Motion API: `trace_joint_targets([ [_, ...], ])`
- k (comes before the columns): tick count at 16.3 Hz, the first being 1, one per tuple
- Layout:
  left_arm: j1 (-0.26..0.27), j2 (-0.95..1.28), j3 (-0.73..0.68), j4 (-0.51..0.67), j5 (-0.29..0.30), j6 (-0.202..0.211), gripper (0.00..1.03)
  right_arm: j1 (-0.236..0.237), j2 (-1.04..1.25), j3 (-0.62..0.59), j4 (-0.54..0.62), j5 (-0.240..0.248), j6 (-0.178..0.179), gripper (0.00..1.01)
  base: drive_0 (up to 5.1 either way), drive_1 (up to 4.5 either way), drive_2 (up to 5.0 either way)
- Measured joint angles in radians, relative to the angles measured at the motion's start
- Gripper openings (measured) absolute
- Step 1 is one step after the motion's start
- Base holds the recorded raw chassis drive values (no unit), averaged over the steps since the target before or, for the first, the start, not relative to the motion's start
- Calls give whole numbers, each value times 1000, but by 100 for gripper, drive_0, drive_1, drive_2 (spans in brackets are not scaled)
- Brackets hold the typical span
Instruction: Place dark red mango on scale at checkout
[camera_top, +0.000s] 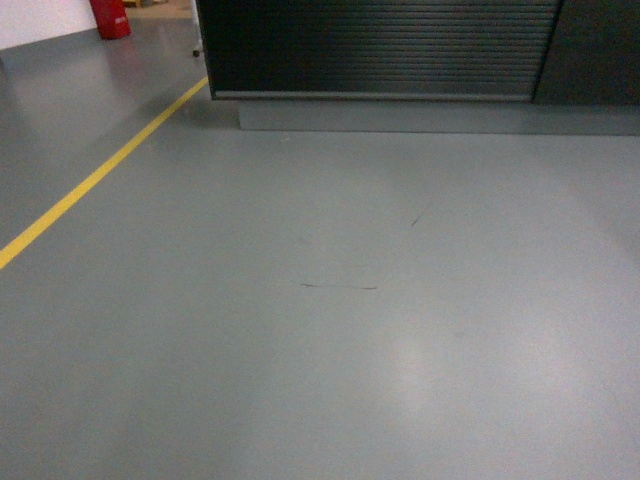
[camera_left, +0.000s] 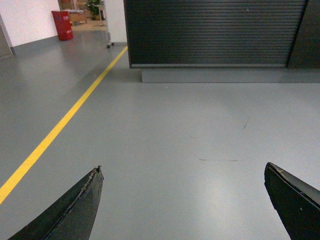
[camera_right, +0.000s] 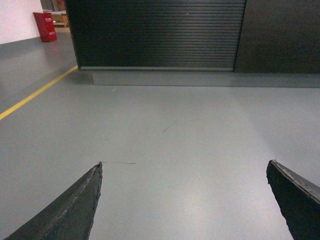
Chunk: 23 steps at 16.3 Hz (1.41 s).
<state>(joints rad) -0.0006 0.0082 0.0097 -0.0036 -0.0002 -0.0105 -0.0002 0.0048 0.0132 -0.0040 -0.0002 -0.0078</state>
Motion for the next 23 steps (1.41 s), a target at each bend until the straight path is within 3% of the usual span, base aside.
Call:
trace_joint_targets([
  [23, 0, 0, 0, 0, 0, 0, 98, 0, 0, 0, 0, 0, 0, 98, 0, 0, 0],
])
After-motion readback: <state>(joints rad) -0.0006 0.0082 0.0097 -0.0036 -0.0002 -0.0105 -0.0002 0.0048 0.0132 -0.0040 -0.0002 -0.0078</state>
